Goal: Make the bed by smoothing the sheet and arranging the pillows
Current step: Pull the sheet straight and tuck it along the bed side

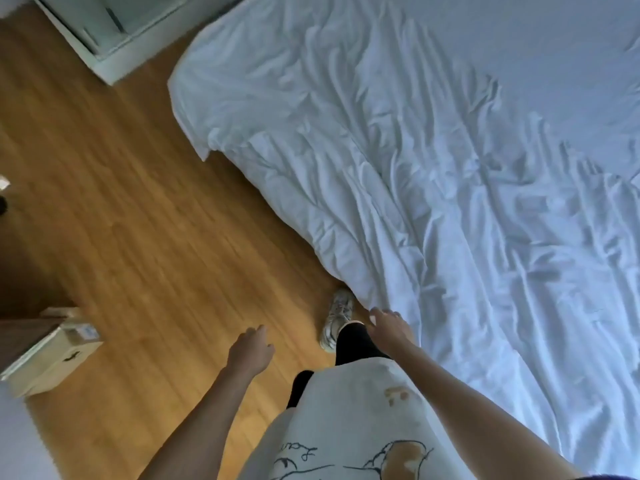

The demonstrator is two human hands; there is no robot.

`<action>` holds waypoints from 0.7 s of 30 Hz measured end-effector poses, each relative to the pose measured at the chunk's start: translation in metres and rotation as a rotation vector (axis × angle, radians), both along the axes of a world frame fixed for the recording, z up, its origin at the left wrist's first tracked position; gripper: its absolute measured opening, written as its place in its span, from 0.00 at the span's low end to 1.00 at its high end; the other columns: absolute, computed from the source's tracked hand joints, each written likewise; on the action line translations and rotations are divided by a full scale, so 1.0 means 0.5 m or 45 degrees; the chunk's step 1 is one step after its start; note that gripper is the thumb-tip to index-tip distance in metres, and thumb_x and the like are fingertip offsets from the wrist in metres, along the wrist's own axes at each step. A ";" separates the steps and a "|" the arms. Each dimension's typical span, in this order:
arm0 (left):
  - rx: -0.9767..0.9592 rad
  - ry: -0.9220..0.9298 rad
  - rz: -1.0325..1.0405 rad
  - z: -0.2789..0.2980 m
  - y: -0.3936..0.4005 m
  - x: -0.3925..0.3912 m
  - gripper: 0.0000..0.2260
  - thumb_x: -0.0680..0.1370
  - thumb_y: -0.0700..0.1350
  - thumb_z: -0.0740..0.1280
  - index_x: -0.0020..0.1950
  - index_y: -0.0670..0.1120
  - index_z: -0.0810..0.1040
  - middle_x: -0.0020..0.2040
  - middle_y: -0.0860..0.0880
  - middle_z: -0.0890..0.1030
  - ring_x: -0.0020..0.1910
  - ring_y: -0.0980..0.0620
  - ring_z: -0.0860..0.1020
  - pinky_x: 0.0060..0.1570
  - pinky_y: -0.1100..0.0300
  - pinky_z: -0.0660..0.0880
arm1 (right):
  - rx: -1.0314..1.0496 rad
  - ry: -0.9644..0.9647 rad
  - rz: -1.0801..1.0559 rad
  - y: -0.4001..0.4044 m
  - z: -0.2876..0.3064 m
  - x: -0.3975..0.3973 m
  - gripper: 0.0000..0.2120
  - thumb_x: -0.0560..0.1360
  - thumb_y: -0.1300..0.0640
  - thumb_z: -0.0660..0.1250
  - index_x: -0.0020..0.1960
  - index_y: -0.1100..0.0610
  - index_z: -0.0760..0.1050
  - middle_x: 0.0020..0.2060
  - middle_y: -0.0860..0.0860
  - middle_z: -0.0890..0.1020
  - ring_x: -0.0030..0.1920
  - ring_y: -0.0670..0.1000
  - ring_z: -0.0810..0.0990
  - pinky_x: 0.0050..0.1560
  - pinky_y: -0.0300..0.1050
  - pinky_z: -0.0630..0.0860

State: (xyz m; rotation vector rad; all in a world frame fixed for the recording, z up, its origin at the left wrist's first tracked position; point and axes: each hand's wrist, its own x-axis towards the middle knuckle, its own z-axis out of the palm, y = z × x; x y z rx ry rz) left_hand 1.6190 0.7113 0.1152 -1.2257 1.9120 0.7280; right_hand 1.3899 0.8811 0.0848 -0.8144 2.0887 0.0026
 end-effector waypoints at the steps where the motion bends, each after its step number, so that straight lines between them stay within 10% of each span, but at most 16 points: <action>1: 0.009 0.003 -0.032 0.004 -0.039 -0.028 0.22 0.81 0.49 0.58 0.75 0.46 0.62 0.68 0.45 0.69 0.62 0.46 0.72 0.53 0.54 0.73 | 0.008 -0.001 -0.046 -0.037 -0.002 -0.018 0.17 0.78 0.55 0.57 0.66 0.54 0.69 0.61 0.55 0.76 0.62 0.58 0.72 0.58 0.50 0.71; 15: -0.135 0.284 -0.668 -0.077 -0.586 -0.412 0.23 0.79 0.45 0.61 0.73 0.46 0.63 0.70 0.45 0.67 0.69 0.44 0.65 0.68 0.49 0.65 | -0.060 0.070 -0.366 -0.491 -0.052 -0.186 0.22 0.79 0.51 0.62 0.71 0.55 0.64 0.69 0.55 0.69 0.68 0.57 0.66 0.63 0.49 0.68; 21: -0.118 0.415 -1.219 -0.219 -0.786 -0.538 0.30 0.78 0.50 0.64 0.76 0.44 0.58 0.73 0.41 0.62 0.72 0.42 0.61 0.68 0.49 0.66 | 0.070 0.347 -0.301 -0.612 -0.164 -0.220 0.40 0.77 0.43 0.64 0.79 0.54 0.45 0.76 0.61 0.52 0.76 0.63 0.50 0.75 0.59 0.47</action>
